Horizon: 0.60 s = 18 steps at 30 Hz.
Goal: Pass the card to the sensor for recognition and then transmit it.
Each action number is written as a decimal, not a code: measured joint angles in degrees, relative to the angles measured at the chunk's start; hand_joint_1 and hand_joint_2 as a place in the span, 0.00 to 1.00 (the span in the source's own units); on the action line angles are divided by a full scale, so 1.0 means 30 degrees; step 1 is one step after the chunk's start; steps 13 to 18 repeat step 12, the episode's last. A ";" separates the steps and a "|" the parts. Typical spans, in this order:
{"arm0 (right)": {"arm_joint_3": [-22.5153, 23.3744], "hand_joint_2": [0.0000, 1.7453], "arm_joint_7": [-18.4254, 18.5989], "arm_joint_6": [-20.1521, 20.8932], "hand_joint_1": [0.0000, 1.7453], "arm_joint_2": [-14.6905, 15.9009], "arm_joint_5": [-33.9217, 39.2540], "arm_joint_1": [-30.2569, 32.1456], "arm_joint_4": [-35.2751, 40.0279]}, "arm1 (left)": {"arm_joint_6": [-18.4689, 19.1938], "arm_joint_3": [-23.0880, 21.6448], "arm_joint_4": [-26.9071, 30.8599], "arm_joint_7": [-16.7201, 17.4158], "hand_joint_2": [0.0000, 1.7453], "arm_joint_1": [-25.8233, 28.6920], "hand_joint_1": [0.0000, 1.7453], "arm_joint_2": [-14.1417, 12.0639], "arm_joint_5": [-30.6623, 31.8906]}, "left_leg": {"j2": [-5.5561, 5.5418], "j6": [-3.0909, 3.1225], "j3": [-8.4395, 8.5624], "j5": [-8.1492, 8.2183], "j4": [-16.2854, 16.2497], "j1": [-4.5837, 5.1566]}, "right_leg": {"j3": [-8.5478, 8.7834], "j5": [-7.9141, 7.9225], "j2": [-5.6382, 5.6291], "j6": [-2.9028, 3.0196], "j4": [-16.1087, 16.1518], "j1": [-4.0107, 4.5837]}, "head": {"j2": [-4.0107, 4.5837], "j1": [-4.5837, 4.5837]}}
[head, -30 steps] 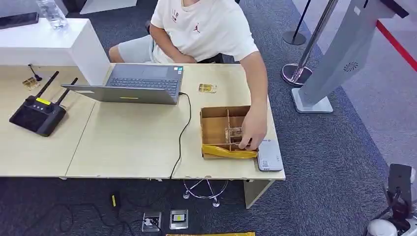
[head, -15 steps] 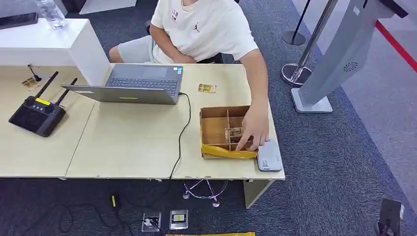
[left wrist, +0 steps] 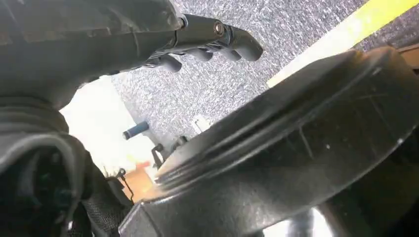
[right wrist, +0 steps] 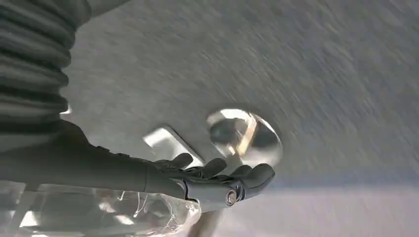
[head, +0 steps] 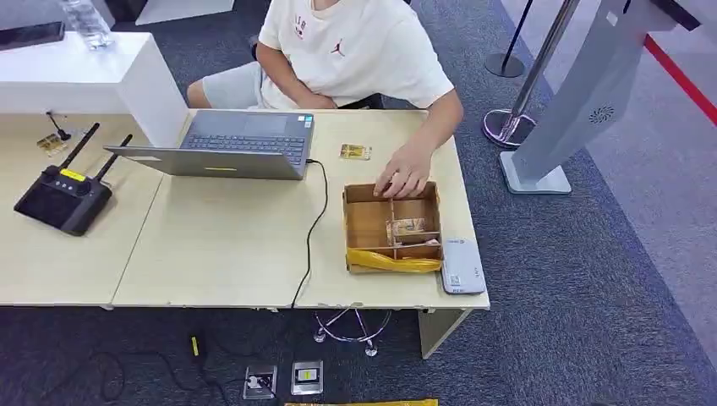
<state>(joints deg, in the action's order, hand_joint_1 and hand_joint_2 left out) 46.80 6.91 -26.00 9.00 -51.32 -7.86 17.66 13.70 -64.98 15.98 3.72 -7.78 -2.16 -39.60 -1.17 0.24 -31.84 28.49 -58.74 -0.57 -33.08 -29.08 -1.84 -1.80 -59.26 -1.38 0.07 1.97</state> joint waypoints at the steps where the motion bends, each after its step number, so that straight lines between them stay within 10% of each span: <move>1: 0.0000 1.00 0.0241 0.0912 0.00 -0.0058 -0.0255 -0.0006 -0.0303 | 0.0000 0.0000 0.0000 0.0000 0.00 0.0000 0.00 -0.0007 0.0029 | 0.0000 0.0000 0.0001 0.0000 0.0000 -0.0001 | 0.0001 0.0000 0.0001 0.0000 0.0000 0.0001 | 0.0000 0.0015; 6: -0.0007 1.00 0.1310 0.4339 0.00 -0.0611 -0.1646 0.0071 -0.1470 | 0.0000 0.0000 -0.0007 0.0051 0.00 0.0004 0.00 -0.0197 -0.0321 | -0.0002 -0.0001 0.0001 -0.0001 0.0001 -0.0001 | 0.0002 0.0000 0.0004 0.0000 -0.0002 0.0001 | 0.0000 0.0000; 18: -0.0007 1.00 0.1493 0.4849 0.00 -0.0954 -0.2221 0.0077 -0.2251 | 0.0000 0.0000 0.0000 0.0022 0.00 0.0016 0.00 -0.0692 -0.0766 | -0.0002 -0.0001 0.0002 -0.0001 0.0002 -0.0007 | 0.0005 -0.0001 0.0004 0.0001 -0.0002 0.0004 | 0.0000 0.0007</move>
